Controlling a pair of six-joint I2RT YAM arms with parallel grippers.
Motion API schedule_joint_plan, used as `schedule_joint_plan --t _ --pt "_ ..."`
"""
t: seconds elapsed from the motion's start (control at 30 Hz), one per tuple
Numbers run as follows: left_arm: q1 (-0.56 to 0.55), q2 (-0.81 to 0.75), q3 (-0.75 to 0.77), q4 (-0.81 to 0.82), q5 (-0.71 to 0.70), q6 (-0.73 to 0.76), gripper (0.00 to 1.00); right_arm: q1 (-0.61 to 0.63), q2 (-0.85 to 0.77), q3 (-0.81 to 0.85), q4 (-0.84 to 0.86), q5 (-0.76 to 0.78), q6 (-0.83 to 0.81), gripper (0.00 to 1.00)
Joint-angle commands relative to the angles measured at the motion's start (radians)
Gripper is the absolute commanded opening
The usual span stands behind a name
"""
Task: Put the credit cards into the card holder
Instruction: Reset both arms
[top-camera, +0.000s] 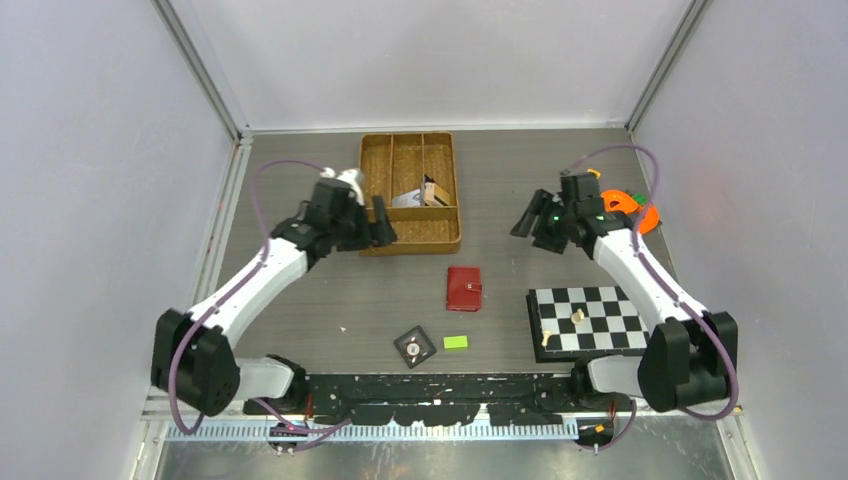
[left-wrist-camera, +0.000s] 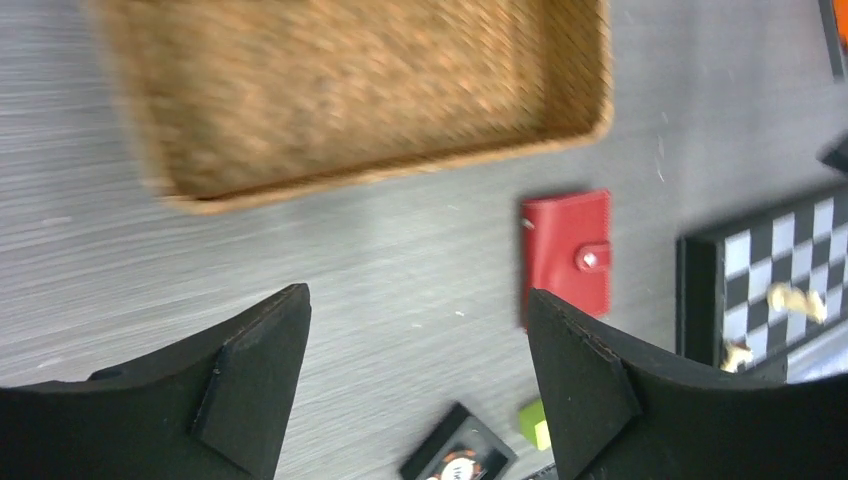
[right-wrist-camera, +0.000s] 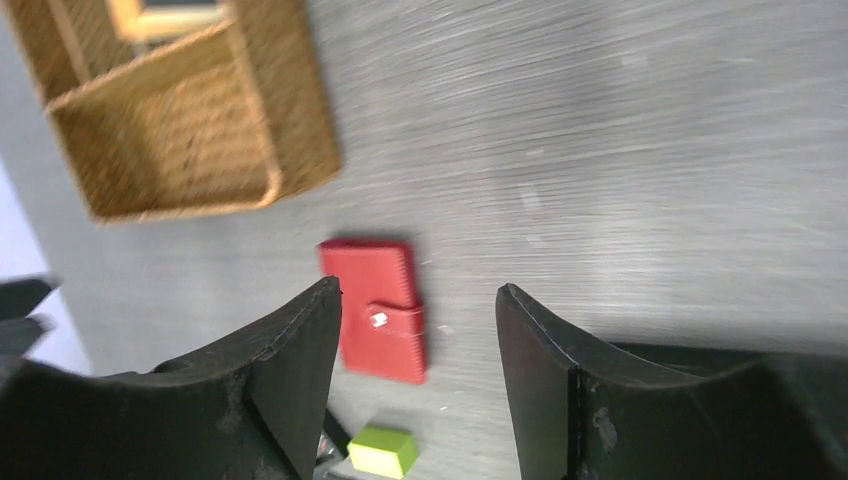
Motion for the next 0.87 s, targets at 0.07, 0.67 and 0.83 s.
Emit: schedule_joint_plan --t 0.07,0.67,0.83 --pt "0.21 -0.234 0.039 -0.179 -0.076 0.19 0.83 -0.099 -0.232 -0.05 0.004 0.302 -0.048 0.64" --pt "0.211 -0.557 -0.052 -0.132 -0.271 0.348 0.95 -0.098 -0.588 -0.299 0.26 0.548 -0.177 0.64" --pt "0.211 -0.574 -0.061 -0.129 -0.271 0.362 0.97 -0.099 -0.596 -0.284 0.251 0.531 -0.169 0.64"
